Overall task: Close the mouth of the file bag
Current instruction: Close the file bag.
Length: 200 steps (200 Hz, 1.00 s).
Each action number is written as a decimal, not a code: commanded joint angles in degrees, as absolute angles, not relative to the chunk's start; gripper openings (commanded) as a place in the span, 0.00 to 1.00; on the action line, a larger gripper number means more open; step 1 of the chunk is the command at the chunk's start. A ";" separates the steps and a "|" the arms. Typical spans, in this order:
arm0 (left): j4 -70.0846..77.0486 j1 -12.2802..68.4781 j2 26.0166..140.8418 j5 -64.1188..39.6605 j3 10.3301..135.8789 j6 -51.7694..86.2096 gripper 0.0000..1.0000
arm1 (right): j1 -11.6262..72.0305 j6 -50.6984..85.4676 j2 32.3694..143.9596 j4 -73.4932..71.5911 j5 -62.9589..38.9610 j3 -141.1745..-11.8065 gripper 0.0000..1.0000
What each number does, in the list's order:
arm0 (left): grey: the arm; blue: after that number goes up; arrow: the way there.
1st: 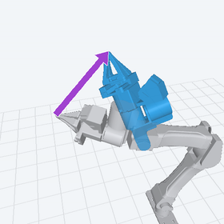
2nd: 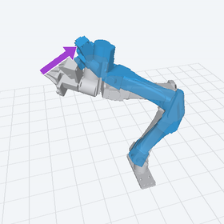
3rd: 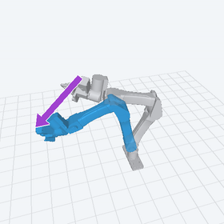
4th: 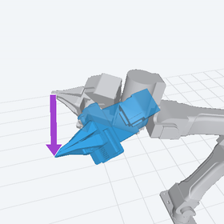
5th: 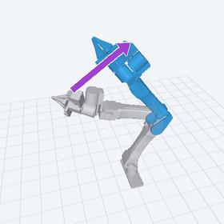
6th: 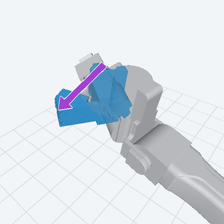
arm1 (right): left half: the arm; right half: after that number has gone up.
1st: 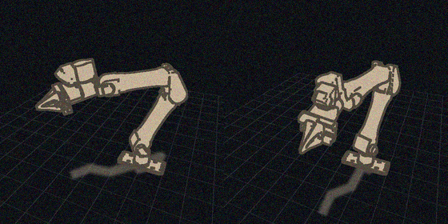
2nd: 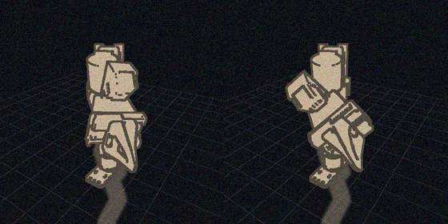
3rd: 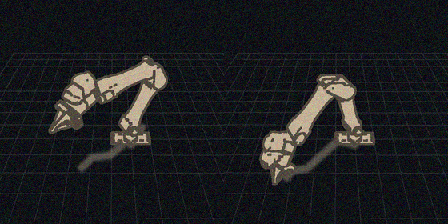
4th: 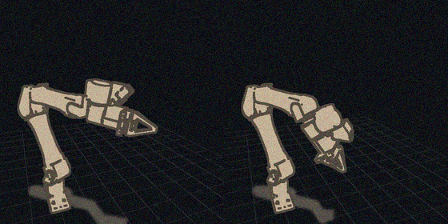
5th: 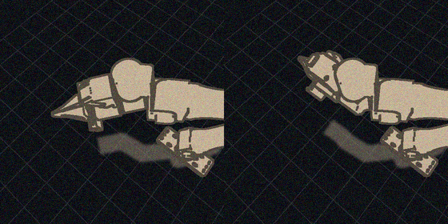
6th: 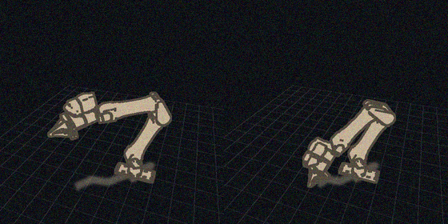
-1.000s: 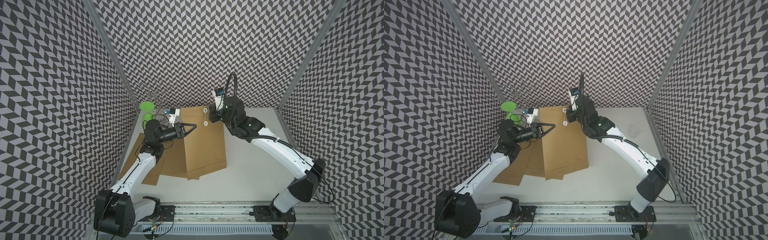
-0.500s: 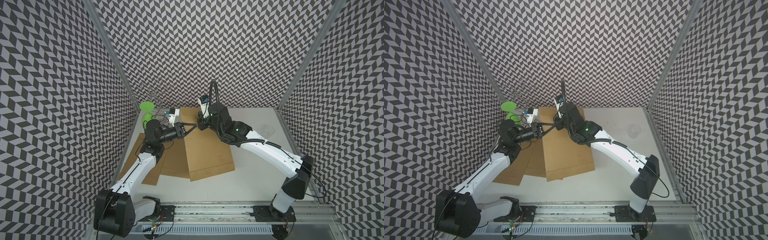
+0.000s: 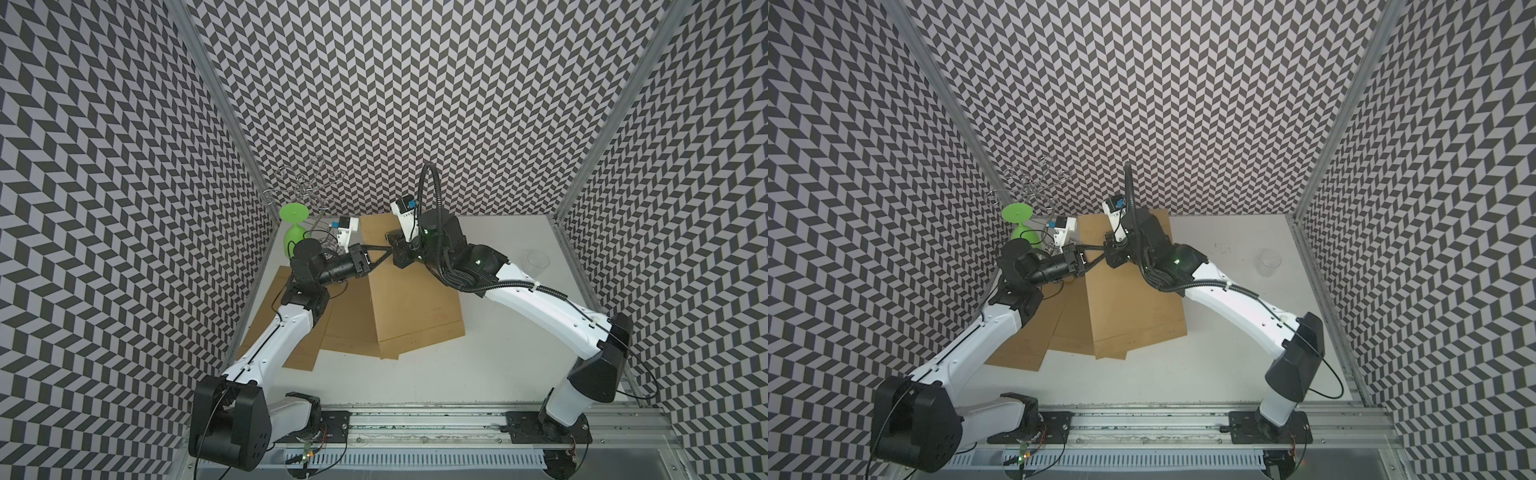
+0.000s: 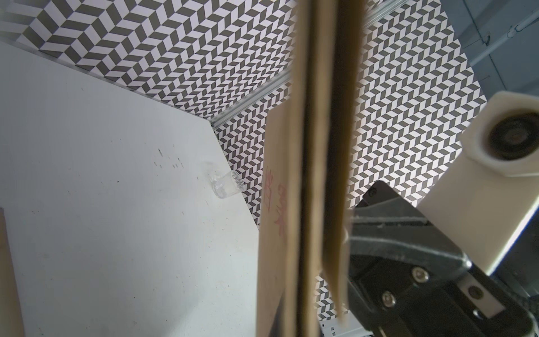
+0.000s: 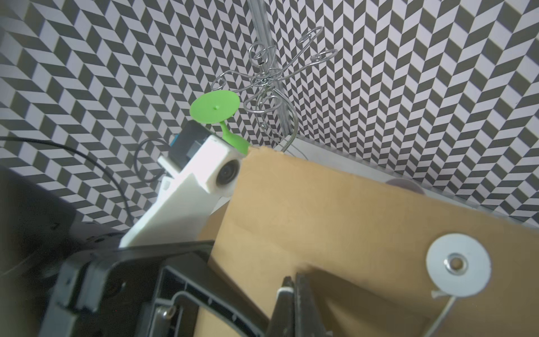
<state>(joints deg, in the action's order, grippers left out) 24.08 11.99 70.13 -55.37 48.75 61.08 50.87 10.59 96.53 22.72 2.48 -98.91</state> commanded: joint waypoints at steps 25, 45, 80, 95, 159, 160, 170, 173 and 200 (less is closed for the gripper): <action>27.81 11.30 69.80 -56.07 50.78 60.01 0.00 | 50.83 12.26 92.67 20.96 -2.49 -94.70 0.00; 28.51 10.82 69.90 -56.16 51.33 60.16 0.00 | 50.47 12.61 91.81 20.60 -3.57 -93.08 0.00; 30.64 10.13 70.21 -56.34 52.02 61.24 0.00 | 50.06 13.73 90.02 18.17 -5.27 -88.15 0.00; 31.28 10.02 70.38 -56.59 52.62 61.52 0.00 | 49.35 15.05 89.17 17.11 -7.18 -85.91 0.00; 32.41 9.94 70.62 -57.39 53.54 61.70 0.00 | 45.37 16.59 88.52 14.24 -10.87 -82.53 0.00; 32.42 9.93 70.60 -57.35 53.53 61.70 0.00 | 45.36 16.60 88.56 14.24 -10.97 -82.53 0.00; 32.50 9.89 70.54 -57.55 53.73 61.79 0.00 | 45.18 16.70 88.64 14.00 -11.12 -82.46 0.00; 32.58 9.93 70.56 -57.61 53.77 61.86 0.00 | 45.18 16.70 88.65 13.93 -11.12 -82.39 0.00; 32.32 9.93 70.17 -58.08 54.44 61.63 0.00 | 44.44 16.79 88.36 13.80 -11.35 -81.77 0.00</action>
<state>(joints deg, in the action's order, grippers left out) 28.62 9.85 70.85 -56.58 51.13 61.54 45.04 16.14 89.43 16.19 -9.93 -82.54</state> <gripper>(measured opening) 0.053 0.047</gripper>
